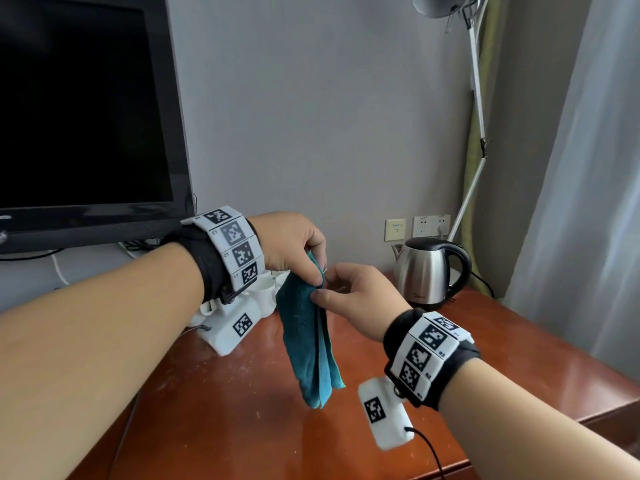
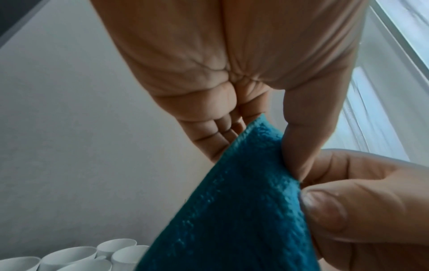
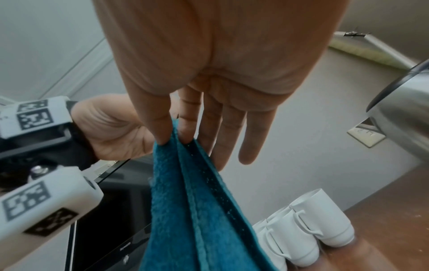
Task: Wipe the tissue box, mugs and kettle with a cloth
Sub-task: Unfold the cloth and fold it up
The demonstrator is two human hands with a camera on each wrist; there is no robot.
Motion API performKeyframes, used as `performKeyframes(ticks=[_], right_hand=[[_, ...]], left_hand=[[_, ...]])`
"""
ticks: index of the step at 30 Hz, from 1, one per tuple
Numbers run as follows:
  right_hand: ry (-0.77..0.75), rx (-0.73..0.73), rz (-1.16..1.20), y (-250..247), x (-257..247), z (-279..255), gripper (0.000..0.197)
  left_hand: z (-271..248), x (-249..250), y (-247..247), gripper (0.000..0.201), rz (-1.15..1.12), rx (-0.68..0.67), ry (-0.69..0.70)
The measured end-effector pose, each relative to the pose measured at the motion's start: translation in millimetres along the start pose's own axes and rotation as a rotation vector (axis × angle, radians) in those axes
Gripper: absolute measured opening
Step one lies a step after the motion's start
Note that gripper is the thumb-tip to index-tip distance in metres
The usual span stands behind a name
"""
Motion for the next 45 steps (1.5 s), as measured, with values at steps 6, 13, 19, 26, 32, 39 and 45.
performKeyframes(ticks=[6, 13, 19, 26, 32, 39, 45], right_hand=[[0.039, -0.060, -0.184, 6.7, -2.0, 3.8, 0.029], [0.084, -0.224, -0.364, 20.4, 10.5, 2.4, 0.032], [0.140, -0.302, -0.275, 21.4, 35.3, -9.6, 0.009], [0.128, -0.345, -0.114, 14.9, 39.9, -19.1, 0.011], [0.203, -0.093, -0.038, -26.1, 50.9, -20.6, 0.008], [0.205, 0.031, -0.009, -61.3, 53.1, -24.4, 0.007], [0.233, -0.063, -0.189, -39.8, 54.5, -28.8, 0.007]], left_hand=[[-10.8, -0.9, -4.7, 0.011, -0.059, 0.030, 0.007], [-17.8, -13.3, -9.1, 0.008, -0.074, 0.069, 0.004], [-19.4, -22.8, -20.6, 0.012, -0.109, 0.155, 0.008], [-15.6, -28.9, -26.7, 0.012, -0.140, 0.210, -0.004], [-15.4, -48.0, -29.9, 0.015, -0.038, 0.295, -0.095], [-15.3, -69.2, -17.6, 0.013, -0.052, 0.327, -0.189], [-8.5, -49.8, -17.0, 0.014, -0.111, 0.292, -0.129]])
Point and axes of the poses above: each hand's wrist, its own z-axis towards the middle knuckle, its own y-axis out of the palm, x = y × z, the point moved 4 cm from there along z, towards the middle knuckle, and after that the axes turned 11 degrees about -x, right-handed, at the moved point
